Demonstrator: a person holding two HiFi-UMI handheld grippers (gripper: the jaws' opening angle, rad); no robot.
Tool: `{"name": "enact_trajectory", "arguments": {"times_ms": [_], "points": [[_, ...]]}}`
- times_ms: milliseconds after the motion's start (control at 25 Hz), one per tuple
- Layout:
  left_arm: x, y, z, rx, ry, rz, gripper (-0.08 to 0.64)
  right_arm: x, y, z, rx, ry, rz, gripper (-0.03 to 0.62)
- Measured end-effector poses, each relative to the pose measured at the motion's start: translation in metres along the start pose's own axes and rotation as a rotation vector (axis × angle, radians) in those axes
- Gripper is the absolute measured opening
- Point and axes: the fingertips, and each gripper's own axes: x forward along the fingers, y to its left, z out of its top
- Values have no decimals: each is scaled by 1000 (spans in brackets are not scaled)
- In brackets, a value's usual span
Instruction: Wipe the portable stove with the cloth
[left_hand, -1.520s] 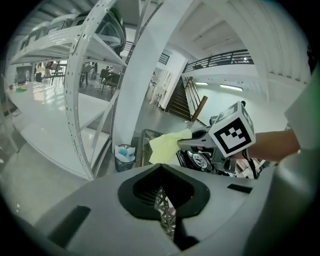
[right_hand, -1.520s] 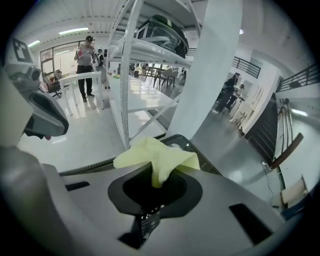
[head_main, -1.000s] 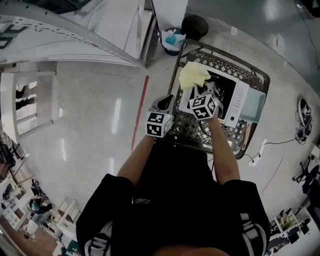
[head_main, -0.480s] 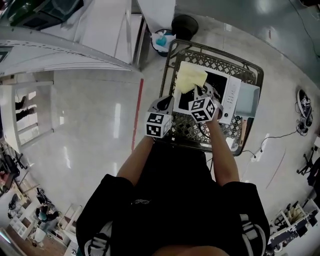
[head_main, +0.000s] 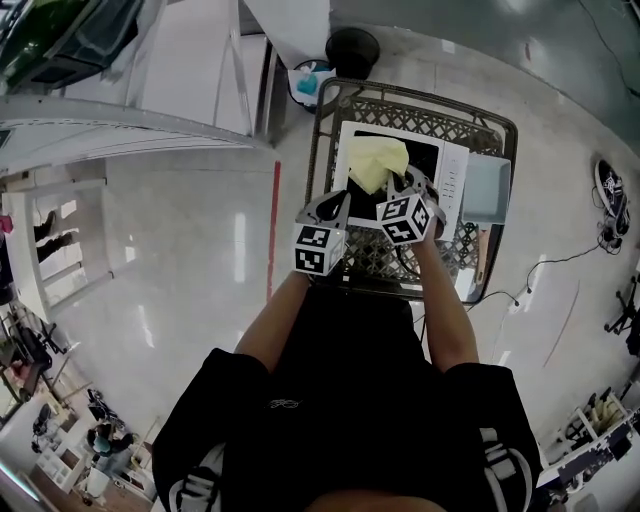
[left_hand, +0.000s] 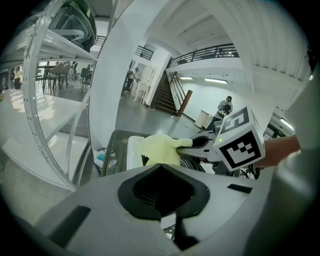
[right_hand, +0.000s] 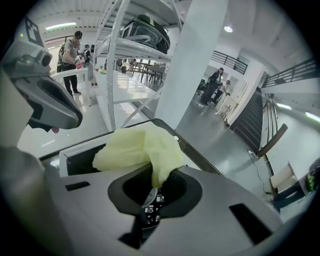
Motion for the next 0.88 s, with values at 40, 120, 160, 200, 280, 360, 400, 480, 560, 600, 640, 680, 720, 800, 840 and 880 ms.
{"name": "enact_trajectory", "arguments": {"times_ms": [40, 120, 160, 200, 280, 360, 400, 480, 560, 600, 640, 680, 720, 800, 840, 880], "points": [[2, -3, 1, 3, 3, -4, 17, -1, -2, -1, 2, -1, -1, 23], [6, -9, 0, 8, 8, -10, 17, -3, -5, -4, -4, -3, -3, 23], [8, -12, 0, 10, 11, -13, 17, -5, -6, -5, -9, -4, -5, 23], [10, -16, 0, 13, 13, -17, 17, -6, -7, -6, -13, -5, -7, 23], [13, -22, 0, 19, 18, -25, 17, -8, -12, -9, -13, -6, -12, 23], [18, -27, 0, 26, 22, -33, 17, -8, -17, -14, -6, -3, -17, 23], [20, -29, 0, 30, 24, -36, 17, -8, -20, -16, -4, -1, -20, 23], [24, -34, 1, 34, 28, -43, 17, -10, -25, -21, -1, 2, -26, 23], [28, -38, 1, 38, 32, -47, 17, -12, -29, -26, 0, 4, -30, 23], [30, -41, 1, 41, 34, -49, 17, -13, -31, -28, 2, 6, -32, 23], [32, -43, 1, 43, 35, -52, 17, -13, -33, -31, 4, 7, -33, 23], [34, -46, 1, 46, 37, -55, 17, -14, -34, -34, 8, 9, -35, 23], [36, -48, 1, 47, 38, -59, 17, -15, -36, -37, 13, 11, -36, 23], [40, -53, 1, 51, 40, -64, 17, -16, -40, -43, 20, 12, -41, 23], [42, -56, 1, 52, 41, -66, 17, -18, -43, -45, 24, 11, -45, 23], [43, -58, 1, 54, 43, -68, 17, -19, -45, -48, 28, 10, -51, 23]]}}
